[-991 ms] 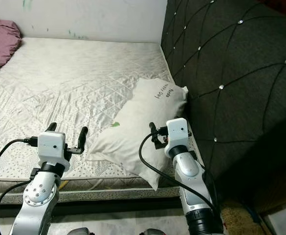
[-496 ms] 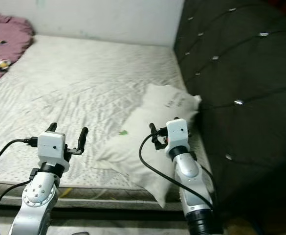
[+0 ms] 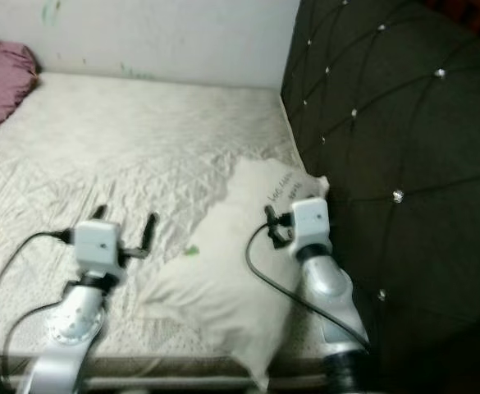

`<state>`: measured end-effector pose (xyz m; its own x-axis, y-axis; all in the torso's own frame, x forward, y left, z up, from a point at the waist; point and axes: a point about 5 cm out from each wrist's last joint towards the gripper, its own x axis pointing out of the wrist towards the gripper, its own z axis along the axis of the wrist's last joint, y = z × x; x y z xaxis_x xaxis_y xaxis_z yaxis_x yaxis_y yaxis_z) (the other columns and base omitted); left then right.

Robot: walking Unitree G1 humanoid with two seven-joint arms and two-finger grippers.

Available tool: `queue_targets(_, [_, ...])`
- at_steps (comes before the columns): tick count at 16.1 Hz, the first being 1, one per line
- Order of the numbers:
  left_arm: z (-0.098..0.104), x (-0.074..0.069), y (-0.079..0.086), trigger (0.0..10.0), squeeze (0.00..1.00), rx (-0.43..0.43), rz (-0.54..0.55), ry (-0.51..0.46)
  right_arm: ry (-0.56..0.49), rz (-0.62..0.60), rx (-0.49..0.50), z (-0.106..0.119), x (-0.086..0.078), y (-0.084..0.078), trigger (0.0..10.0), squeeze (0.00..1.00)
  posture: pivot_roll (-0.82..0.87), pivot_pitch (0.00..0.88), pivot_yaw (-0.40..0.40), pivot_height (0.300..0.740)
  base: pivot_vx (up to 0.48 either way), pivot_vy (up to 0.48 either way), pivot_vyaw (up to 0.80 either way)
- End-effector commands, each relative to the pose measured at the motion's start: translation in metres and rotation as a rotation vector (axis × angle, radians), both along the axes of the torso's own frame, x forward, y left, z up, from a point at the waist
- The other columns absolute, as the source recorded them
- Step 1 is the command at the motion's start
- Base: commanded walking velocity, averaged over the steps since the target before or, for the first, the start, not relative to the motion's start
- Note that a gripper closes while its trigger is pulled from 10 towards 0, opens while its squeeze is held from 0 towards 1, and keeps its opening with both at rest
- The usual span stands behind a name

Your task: Clean up the room

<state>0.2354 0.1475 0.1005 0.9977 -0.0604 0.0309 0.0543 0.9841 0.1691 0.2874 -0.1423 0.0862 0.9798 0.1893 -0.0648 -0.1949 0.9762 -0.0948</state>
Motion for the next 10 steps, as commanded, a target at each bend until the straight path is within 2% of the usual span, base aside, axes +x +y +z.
queue_targets(1, [-0.0002, -0.0012, 0.0006, 10.0, 0.0, 0.007, 0.01, 0.003, -0.003, -0.002, -0.009, 0.0012, 0.0001, -0.001, 10.0, 0.0, 0.01, 0.0, -0.063, 0.74, 0.0, 0.0, 0.0])
queue_targets(5, [-0.0004, -0.0013, 0.0005, 10.0, 0.0, 0.006, 0.019, 0.005, -0.003, 0.002, -0.006, 0.0013, -0.0001, -0.0014, 10.0, 0.0, 0.01, 0.0, -0.067, 0.74, 0.0, 0.0, 0.0])
queue_targets(10, [-0.0003, -0.0008, 0.0013, 10.0, 0.0, 0.012, 0.029, 0.004, -0.005, 0.007, -0.007, 0.0019, 0.0001, -0.0011, 10.0, 0.0, 0.0, 0.0, -0.067, 0.68, 0.0, 0.0, 0.0])
